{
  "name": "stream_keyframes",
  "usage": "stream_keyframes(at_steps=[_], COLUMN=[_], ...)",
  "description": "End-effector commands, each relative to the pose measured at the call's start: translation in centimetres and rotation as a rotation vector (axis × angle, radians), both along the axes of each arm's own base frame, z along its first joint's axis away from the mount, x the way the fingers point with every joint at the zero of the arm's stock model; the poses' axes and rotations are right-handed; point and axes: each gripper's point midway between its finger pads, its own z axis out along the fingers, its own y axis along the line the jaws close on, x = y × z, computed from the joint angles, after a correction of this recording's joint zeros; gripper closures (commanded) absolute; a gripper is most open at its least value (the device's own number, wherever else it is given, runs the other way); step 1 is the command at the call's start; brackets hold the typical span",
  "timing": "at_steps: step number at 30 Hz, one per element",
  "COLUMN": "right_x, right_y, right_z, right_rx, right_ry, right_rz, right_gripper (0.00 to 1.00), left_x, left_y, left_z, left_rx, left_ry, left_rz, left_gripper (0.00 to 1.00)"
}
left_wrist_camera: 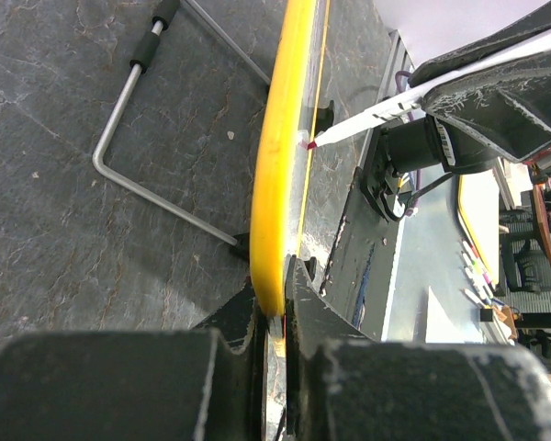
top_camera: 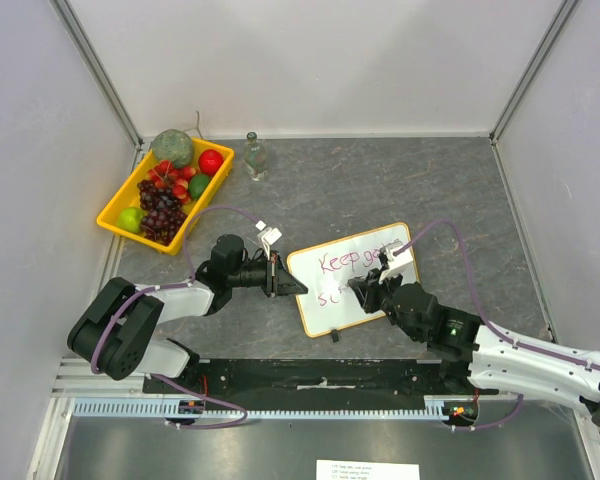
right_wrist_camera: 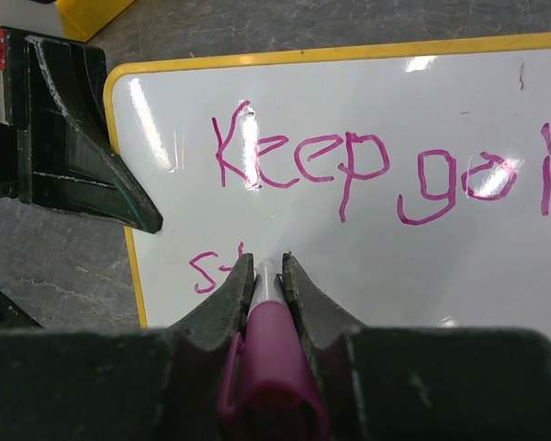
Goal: Write a sentence on the whiteboard
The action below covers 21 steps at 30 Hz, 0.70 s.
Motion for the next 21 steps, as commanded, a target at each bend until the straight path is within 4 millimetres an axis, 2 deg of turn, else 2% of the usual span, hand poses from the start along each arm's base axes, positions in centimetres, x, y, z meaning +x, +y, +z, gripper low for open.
stream_keyframes(at_steps=[1,21], right_x=[-0.4,-1.9], right_y=[-1.2,-1.9], right_z=[-3.0,-5.4], right_rx=[-0.075,-0.093], right_ry=[0.050,0.106], right_rz=[-0.017,0.025], right_gripper=[1.00,1.00], left_x=[1.0,1.0], left_y=[1.3,1.2], left_z=[-3.3,-3.3], left_rx=[0.131,0.130], left_ry=[-0.050,-0.048], left_rz=[0.058,0.056], left_gripper=[0.98,0.98])
